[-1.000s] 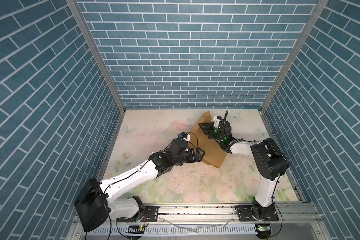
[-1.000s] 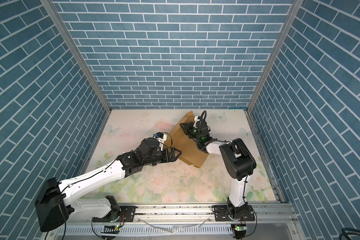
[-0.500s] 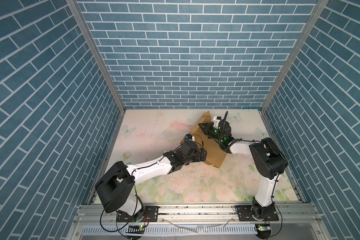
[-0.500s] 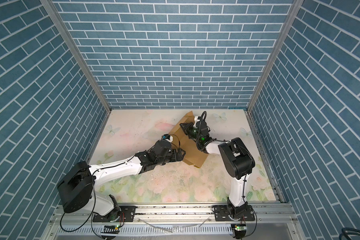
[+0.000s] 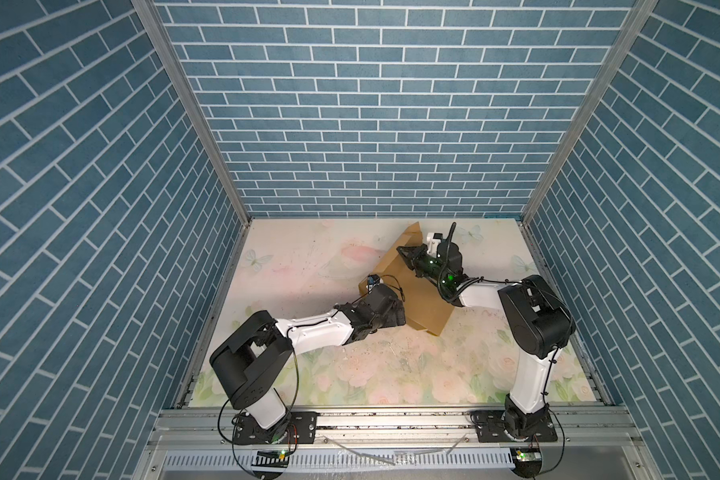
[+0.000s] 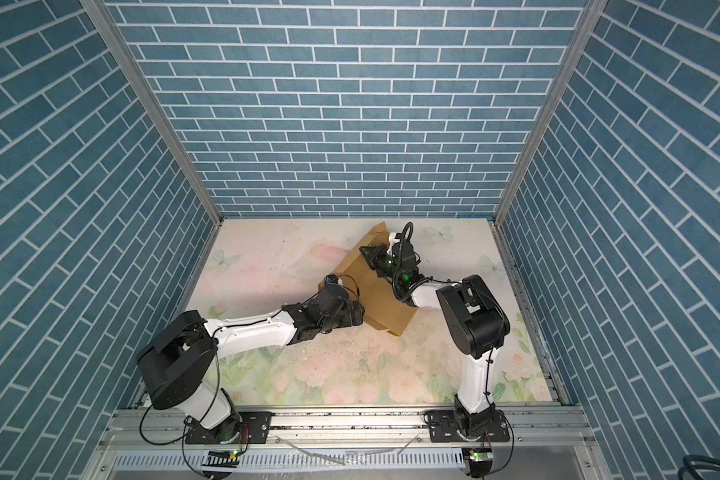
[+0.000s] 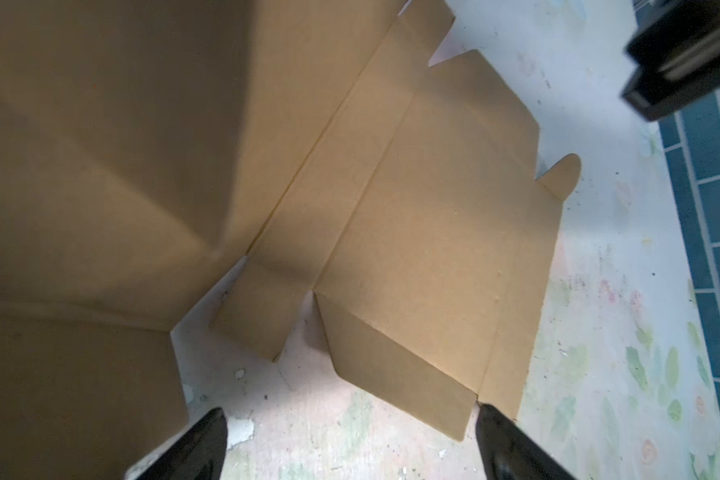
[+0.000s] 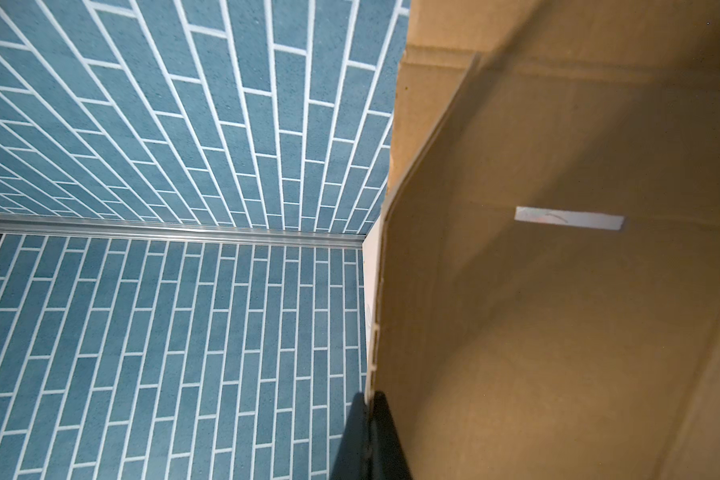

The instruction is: Fold the paper box

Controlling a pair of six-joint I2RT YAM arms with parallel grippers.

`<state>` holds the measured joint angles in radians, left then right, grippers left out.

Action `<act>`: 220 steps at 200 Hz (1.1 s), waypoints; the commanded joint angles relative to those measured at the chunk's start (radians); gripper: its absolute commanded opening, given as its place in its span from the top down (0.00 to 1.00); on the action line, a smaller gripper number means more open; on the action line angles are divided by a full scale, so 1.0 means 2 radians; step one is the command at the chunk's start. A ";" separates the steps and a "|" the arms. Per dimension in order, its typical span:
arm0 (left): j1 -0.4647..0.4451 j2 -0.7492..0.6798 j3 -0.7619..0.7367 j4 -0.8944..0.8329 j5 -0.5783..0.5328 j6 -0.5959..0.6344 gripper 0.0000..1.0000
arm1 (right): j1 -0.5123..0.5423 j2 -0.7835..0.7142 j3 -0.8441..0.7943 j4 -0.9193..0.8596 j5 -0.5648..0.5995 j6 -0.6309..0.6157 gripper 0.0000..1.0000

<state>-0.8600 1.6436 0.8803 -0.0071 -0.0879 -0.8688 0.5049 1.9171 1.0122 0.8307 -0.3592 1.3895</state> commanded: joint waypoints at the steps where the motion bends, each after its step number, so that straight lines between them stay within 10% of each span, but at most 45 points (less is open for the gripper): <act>1: 0.004 0.013 0.011 -0.024 0.000 -0.009 0.07 | -0.002 0.003 -0.012 0.011 0.002 0.001 1.00; 220: 0.024 0.073 0.026 0.111 -0.027 -0.012 0.08 | -0.002 -0.004 -0.026 0.013 0.007 0.002 1.00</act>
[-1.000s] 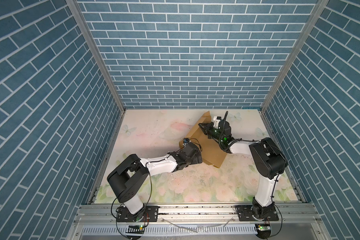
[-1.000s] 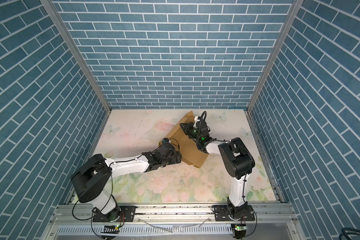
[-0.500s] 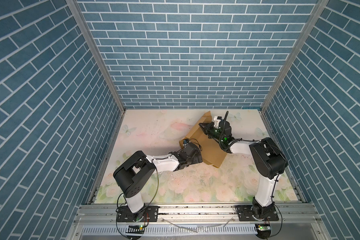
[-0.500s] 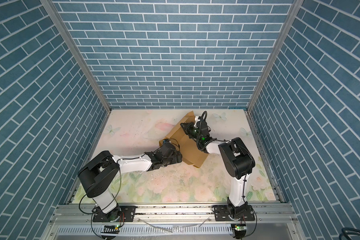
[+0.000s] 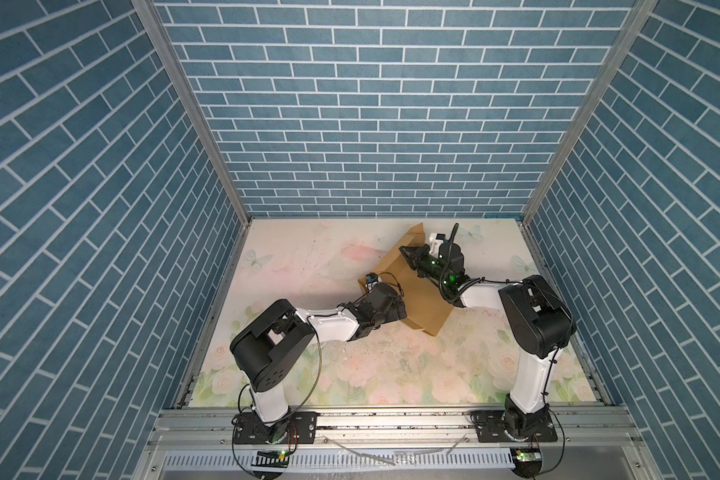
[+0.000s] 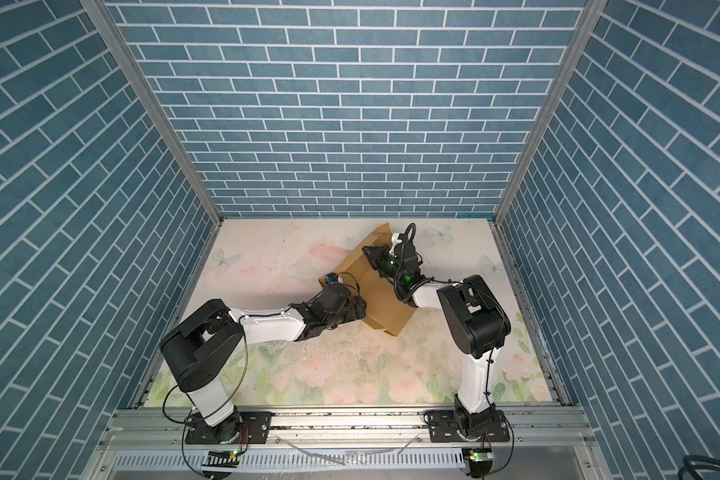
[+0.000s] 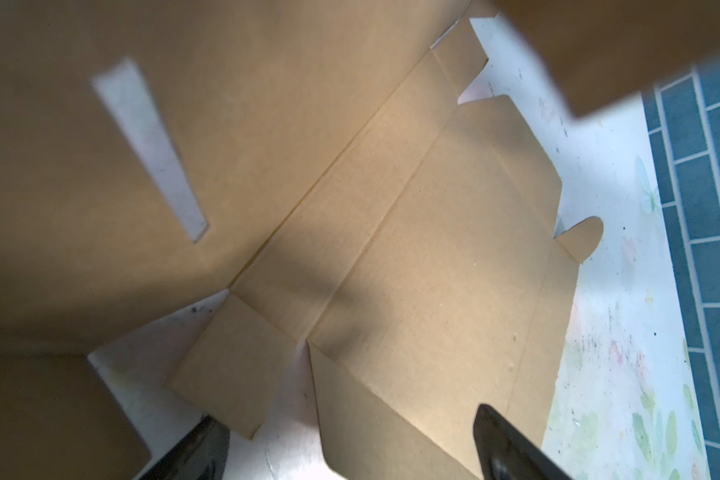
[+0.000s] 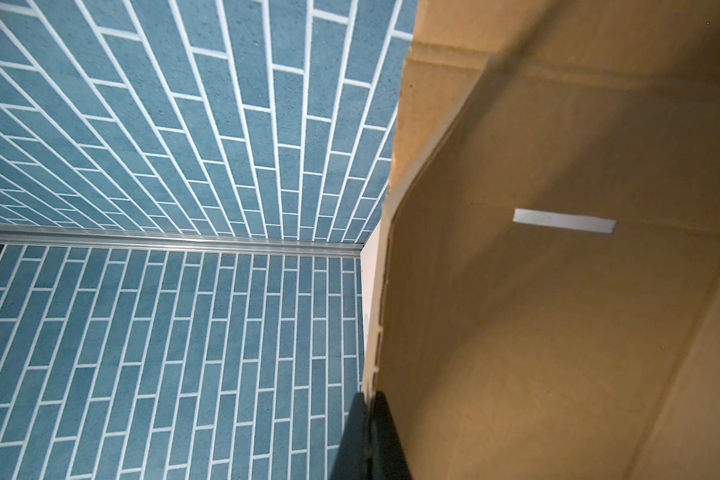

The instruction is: Fold the paper box

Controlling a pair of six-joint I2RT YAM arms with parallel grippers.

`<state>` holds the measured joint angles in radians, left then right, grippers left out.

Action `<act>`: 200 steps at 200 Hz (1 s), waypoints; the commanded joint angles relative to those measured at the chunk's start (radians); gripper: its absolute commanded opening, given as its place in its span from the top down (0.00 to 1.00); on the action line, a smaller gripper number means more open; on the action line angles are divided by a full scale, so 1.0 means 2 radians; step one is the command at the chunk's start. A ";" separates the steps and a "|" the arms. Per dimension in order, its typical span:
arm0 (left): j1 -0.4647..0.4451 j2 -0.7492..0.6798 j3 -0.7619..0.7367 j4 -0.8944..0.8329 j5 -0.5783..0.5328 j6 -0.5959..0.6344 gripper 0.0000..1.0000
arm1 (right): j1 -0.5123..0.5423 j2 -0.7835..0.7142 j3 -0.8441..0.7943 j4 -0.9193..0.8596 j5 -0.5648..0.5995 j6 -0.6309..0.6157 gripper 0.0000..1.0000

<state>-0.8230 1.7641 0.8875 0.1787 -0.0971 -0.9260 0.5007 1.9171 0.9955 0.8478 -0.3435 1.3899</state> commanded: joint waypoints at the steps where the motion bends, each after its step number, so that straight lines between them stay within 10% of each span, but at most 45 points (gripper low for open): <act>1: 0.005 0.013 0.023 0.018 -0.023 0.017 0.08 | 0.000 -0.004 -0.018 0.004 -0.001 0.002 1.00; 200: 0.006 0.072 0.122 -0.021 -0.022 0.067 0.08 | -0.001 -0.003 -0.037 0.011 0.007 0.008 1.00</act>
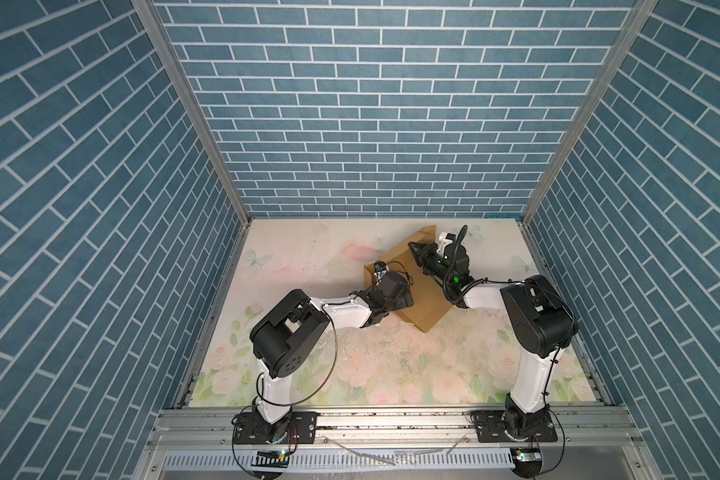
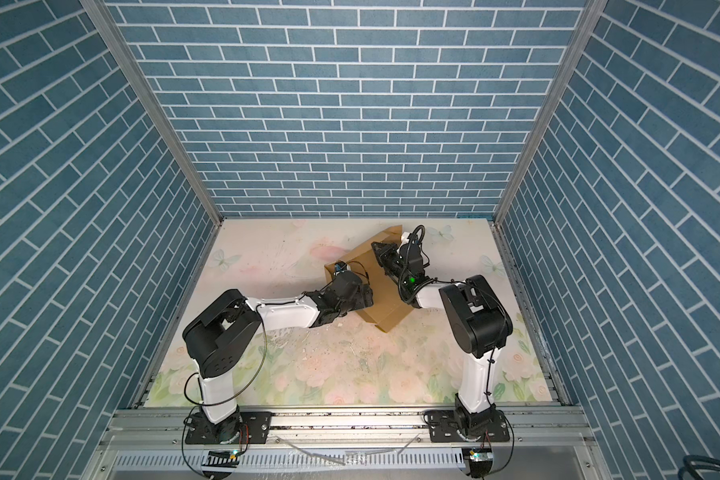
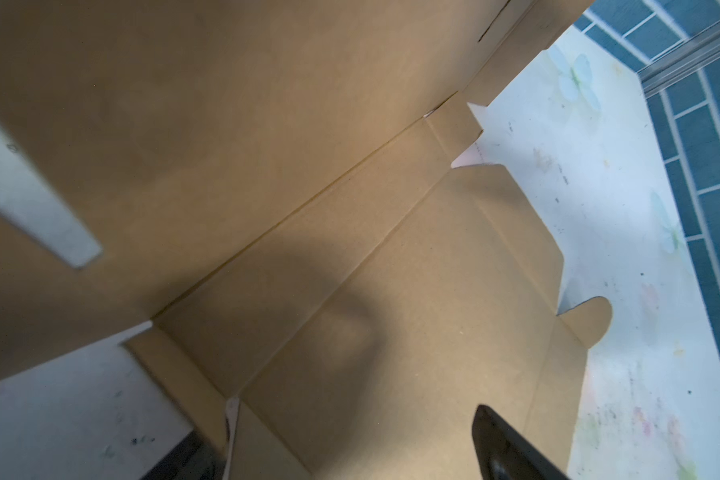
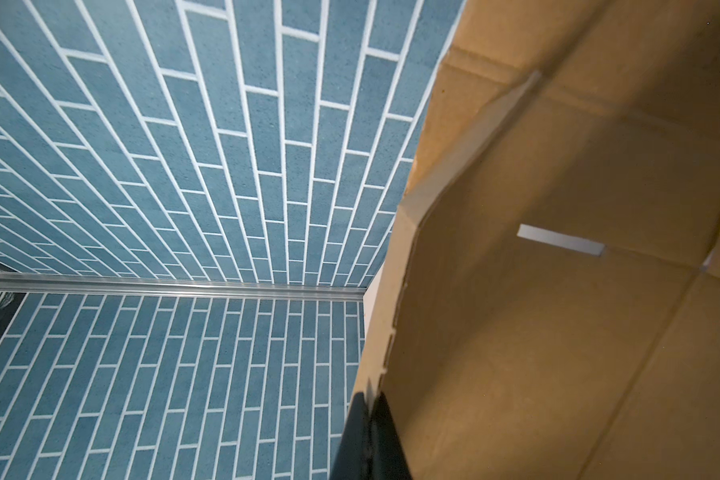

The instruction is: Fold the paper box

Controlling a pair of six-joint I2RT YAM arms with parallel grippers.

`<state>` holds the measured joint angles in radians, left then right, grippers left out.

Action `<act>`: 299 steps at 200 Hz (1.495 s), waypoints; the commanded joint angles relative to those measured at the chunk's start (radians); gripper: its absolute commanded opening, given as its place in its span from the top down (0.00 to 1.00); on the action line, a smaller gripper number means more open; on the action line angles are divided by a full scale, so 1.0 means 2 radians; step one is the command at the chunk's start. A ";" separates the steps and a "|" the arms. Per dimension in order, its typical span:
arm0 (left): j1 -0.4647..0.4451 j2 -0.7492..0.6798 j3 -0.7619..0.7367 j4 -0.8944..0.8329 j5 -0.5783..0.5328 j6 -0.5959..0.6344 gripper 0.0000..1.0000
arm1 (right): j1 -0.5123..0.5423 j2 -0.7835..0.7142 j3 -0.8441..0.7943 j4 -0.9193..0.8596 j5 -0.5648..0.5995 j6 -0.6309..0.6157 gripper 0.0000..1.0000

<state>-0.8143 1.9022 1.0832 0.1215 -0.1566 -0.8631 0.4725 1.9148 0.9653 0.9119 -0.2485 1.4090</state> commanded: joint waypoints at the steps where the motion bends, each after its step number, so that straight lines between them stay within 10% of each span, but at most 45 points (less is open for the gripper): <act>1: 0.002 0.002 0.024 0.007 0.008 0.036 0.08 | 0.013 -0.002 -0.022 -0.021 -0.041 -0.002 1.00; 119: 0.011 -0.258 -0.067 -0.172 0.031 0.113 0.04 | 0.004 0.024 0.032 -0.021 -0.045 -0.003 1.00; 194: 0.092 -0.443 -0.151 -0.313 0.018 0.166 0.06 | 0.004 0.029 0.052 -0.039 -0.061 -0.007 1.00; 299: 0.113 -0.366 -0.191 -0.136 0.068 0.203 0.09 | 0.003 -0.004 0.038 -0.070 -0.073 -0.025 1.00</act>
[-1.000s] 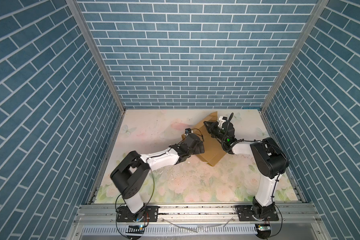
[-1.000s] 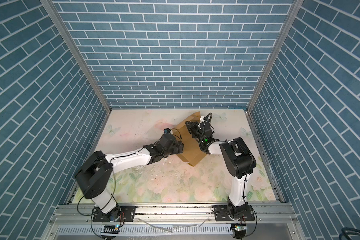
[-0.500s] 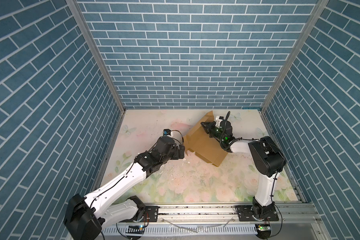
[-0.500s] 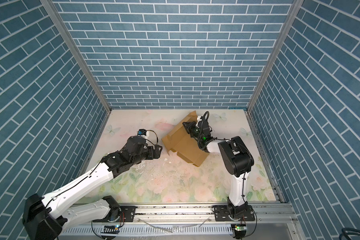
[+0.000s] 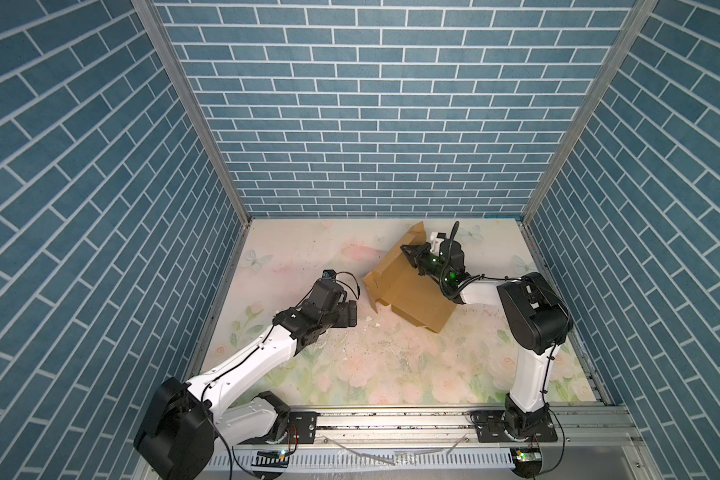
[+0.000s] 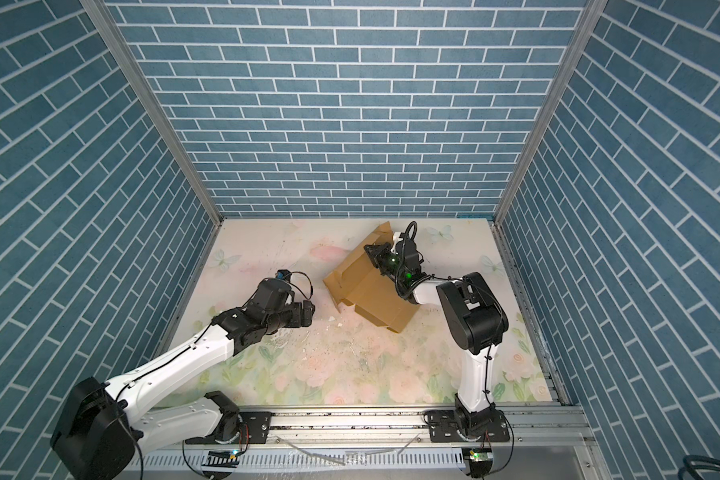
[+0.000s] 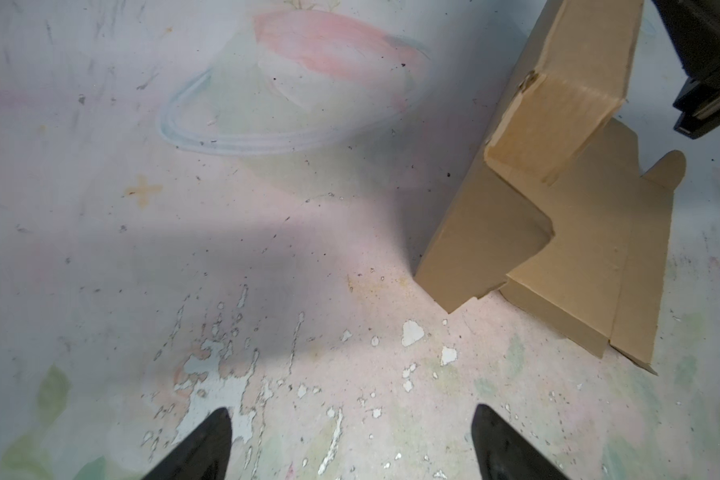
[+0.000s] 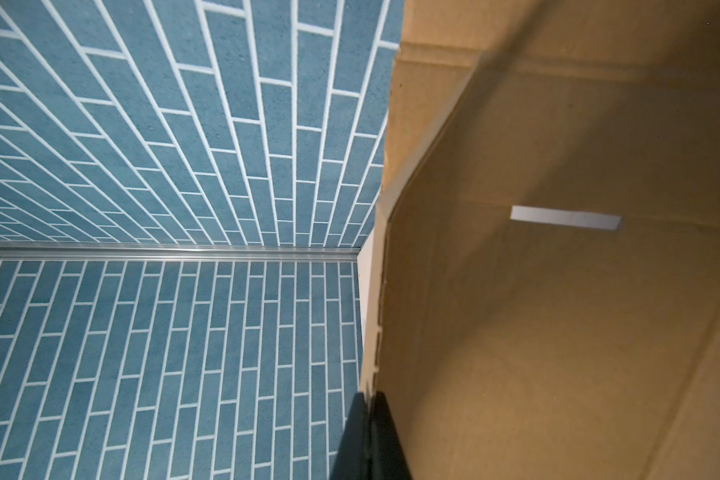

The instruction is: Fold the paper box

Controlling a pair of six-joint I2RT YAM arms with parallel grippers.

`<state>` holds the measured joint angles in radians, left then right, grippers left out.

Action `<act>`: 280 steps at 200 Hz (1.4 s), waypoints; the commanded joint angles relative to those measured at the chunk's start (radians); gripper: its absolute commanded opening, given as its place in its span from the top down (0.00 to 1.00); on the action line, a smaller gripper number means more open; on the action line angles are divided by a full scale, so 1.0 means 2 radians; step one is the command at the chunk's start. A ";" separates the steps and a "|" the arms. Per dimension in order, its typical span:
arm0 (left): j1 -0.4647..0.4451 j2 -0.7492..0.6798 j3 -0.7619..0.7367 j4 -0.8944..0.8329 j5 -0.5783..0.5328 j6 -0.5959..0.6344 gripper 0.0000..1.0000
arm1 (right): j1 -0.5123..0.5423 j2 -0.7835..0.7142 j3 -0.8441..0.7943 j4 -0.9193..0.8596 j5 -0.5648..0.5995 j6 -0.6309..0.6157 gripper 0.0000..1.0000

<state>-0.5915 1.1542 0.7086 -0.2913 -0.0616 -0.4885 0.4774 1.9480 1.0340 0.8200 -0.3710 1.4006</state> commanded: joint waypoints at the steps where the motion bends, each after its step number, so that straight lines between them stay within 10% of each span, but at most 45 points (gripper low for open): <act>1: 0.002 0.008 -0.004 0.073 0.022 0.016 0.09 | 0.001 -0.020 0.004 -0.024 -0.012 -0.021 1.00; 143: 0.002 0.157 0.028 0.200 0.046 0.121 0.49 | -0.012 -0.048 -0.027 -0.017 -0.016 -0.018 1.00; 280: -0.016 0.225 0.096 0.203 0.098 0.160 0.53 | -0.013 -0.051 -0.048 -0.005 -0.007 -0.017 1.00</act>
<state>-0.6048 1.5902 0.8604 0.1120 0.1089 -0.2005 0.4530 1.8790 0.9714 0.7971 -0.3847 1.3869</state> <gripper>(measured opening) 0.470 0.049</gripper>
